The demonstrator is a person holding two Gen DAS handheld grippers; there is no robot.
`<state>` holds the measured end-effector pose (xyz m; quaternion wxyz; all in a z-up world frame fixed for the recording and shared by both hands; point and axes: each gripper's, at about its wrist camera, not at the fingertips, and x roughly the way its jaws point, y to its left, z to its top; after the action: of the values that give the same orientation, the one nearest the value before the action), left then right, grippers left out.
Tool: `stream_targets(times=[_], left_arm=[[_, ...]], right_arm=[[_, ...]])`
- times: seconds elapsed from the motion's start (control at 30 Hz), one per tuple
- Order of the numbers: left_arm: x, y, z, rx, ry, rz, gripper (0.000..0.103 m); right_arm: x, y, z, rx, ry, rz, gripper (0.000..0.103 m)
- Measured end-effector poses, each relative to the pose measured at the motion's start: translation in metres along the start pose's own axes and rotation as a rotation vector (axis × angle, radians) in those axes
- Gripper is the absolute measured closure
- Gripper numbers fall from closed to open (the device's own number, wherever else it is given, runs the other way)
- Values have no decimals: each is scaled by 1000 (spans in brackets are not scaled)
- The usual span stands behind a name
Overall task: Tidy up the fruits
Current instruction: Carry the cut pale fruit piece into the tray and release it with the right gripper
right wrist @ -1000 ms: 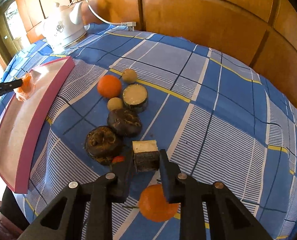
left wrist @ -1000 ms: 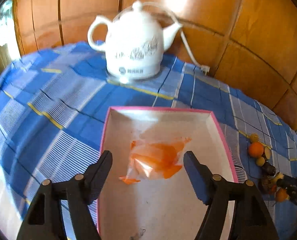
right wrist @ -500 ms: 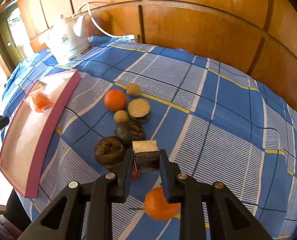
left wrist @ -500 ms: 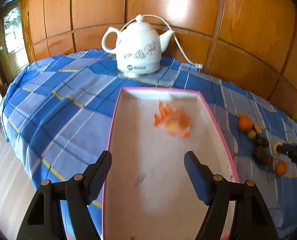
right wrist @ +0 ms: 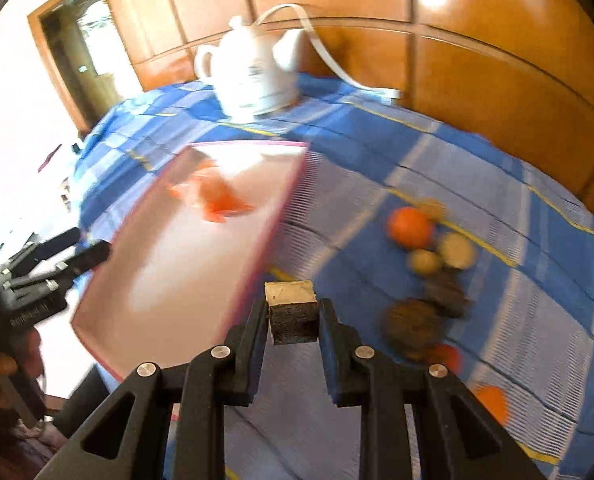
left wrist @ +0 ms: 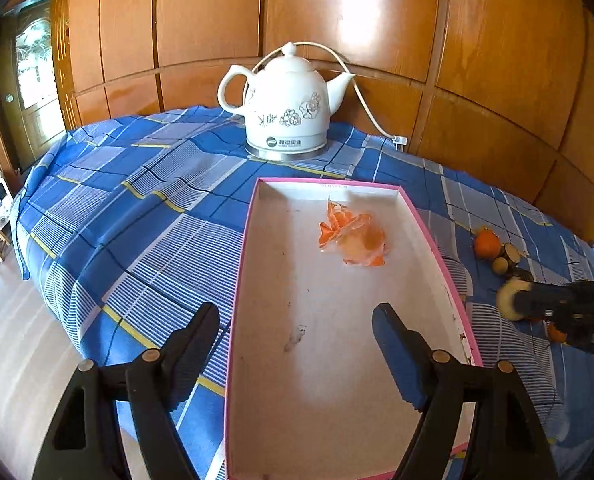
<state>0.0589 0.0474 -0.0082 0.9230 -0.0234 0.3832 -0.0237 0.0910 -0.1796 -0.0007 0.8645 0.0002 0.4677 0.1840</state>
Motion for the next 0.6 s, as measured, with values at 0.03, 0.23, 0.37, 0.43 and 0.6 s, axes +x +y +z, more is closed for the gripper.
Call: stream_targets(times=[0.03, 0.23, 0.37, 0.43, 0.6], left_arm=[[-1, 1, 0, -2, -1, -2, 24], [-2, 6, -3, -18, 5, -8, 24], [0, 8, -3, -27, 10, -10, 24], [0, 8, -3, -28, 12, -11, 24], [1, 7, -4, -24, 19, -16, 24]], right_arm=[[4, 9, 3, 0, 1, 20, 78], [33, 44, 20, -7, 21, 69, 78], [53, 49, 28, 23, 57, 82, 78], [60, 48, 33, 55, 63, 110, 78], [65, 50, 39, 78, 56, 90, 77]])
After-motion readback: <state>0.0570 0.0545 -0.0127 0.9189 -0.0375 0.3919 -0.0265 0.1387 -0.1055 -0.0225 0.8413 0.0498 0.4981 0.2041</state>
